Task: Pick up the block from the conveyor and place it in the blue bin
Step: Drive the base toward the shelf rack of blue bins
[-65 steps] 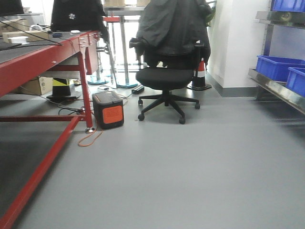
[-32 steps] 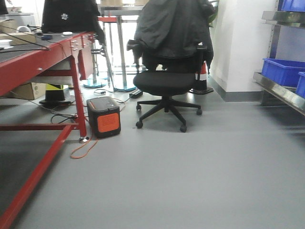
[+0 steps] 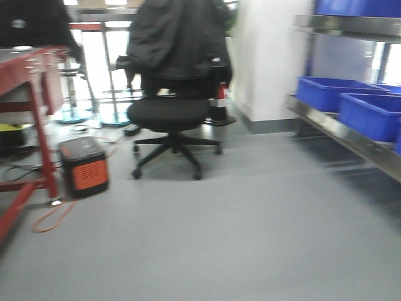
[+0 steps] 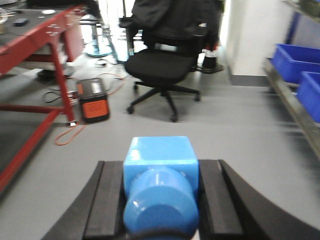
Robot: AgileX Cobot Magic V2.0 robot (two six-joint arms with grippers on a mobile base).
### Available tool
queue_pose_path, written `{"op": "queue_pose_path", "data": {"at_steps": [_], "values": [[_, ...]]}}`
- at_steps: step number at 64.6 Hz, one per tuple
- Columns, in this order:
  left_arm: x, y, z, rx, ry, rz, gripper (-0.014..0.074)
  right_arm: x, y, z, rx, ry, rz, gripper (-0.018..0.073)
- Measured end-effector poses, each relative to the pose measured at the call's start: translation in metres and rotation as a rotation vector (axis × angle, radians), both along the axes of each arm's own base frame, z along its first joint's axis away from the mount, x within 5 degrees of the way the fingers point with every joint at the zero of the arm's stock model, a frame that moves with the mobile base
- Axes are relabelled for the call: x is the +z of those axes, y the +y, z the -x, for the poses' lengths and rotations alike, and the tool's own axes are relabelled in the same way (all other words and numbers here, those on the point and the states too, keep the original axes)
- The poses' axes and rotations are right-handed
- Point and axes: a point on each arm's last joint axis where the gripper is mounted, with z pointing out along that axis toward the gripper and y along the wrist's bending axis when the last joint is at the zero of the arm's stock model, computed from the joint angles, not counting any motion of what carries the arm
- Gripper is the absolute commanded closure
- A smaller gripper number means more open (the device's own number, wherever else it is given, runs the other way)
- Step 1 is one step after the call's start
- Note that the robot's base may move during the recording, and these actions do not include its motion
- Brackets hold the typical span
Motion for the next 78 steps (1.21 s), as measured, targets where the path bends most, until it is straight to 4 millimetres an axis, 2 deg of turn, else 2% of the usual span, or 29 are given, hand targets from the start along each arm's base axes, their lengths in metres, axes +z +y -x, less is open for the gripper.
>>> {"op": "queue_pose_path", "data": {"at_steps": [78], "values": [[0.0000, 0.0000, 0.0000, 0.000, 0.000, 0.000, 0.0707, 0.0000, 0.0000, 0.0000, 0.000, 0.000, 0.000, 0.0715]]}}
